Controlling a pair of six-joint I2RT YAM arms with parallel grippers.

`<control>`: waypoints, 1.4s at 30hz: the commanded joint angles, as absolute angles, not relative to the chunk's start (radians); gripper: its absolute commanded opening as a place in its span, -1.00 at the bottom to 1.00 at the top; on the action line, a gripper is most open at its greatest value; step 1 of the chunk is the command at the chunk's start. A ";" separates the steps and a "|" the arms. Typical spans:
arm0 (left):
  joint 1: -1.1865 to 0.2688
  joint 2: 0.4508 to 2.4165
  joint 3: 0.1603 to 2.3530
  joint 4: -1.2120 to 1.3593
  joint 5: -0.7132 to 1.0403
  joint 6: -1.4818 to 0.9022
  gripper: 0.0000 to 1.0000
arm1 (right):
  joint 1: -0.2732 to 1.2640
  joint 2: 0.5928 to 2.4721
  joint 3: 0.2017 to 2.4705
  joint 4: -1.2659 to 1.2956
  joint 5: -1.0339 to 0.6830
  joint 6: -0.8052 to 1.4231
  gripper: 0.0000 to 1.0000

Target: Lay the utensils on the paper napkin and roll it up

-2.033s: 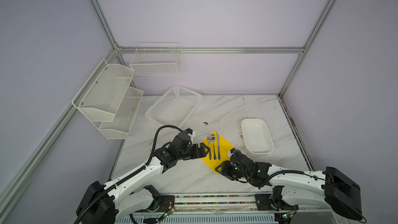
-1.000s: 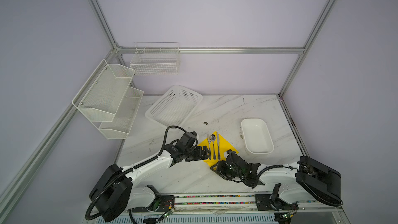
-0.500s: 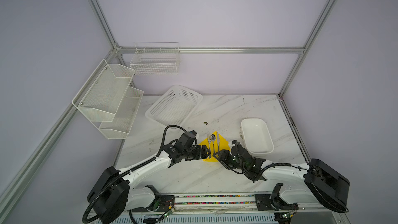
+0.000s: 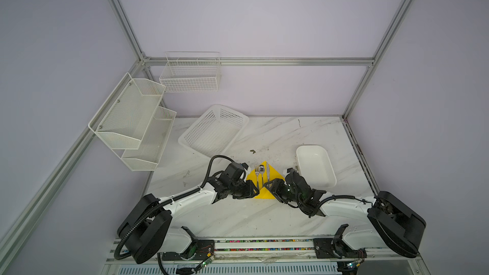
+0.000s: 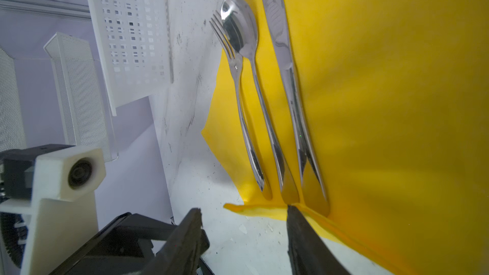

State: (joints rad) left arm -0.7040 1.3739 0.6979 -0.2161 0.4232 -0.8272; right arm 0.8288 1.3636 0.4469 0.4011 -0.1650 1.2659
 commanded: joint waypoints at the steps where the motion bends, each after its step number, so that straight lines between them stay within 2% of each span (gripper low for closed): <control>1: -0.721 1.401 0.749 -0.166 0.481 -0.810 -0.50 | 0.819 1.368 0.458 0.417 -0.173 1.267 0.06; 14: -0.737 1.514 0.784 -0.072 0.388 -0.864 -0.52 | 0.811 1.392 0.461 0.407 -0.200 1.259 -0.01; 23: -0.736 1.564 0.783 -0.015 0.364 -0.900 -0.51 | 0.788 1.341 0.450 0.351 -0.221 1.235 -0.02; 24: -0.737 1.569 0.783 -0.020 0.361 -0.900 -0.51 | 0.786 1.333 0.458 0.321 -0.219 1.213 -0.04; 28: -0.736 1.574 0.778 -0.030 0.349 -0.904 -0.51 | 0.785 1.323 0.547 0.086 -0.182 1.049 -0.38; 34: -0.736 1.575 0.771 -0.044 0.339 -0.900 -0.51 | 0.786 1.368 0.642 -0.140 -0.167 0.871 -0.62; 42: -0.736 1.583 0.772 -0.052 0.339 -0.899 -0.51 | 0.785 1.433 0.675 -0.180 -0.213 0.791 -0.73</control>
State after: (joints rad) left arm -0.7345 1.5833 0.7013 -0.0536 0.3496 -0.8986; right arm 0.7898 1.4052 0.6460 -0.1062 -0.2070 0.8509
